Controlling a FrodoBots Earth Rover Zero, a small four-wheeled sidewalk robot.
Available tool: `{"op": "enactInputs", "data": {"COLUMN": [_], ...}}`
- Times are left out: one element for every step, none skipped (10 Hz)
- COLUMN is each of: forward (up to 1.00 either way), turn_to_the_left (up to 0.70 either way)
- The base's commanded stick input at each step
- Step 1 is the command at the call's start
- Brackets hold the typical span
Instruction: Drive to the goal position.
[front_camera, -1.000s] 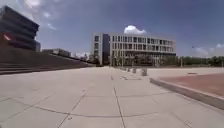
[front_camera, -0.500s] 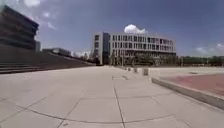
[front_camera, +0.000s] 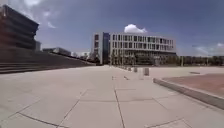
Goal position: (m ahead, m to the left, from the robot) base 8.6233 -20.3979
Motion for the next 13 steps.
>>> {"op": "enactInputs", "data": {"forward": [0.3,0.3,0.3,0.3,0.3,0.3,0.3,0.3,0.3,0.3,0.3,0.3,0.3], "turn_to_the_left": [0.01,0.01,0.01,0.01,0.01,0.01,0.01,0.01,0.01,0.01,0.01,0.01,0.01]}}
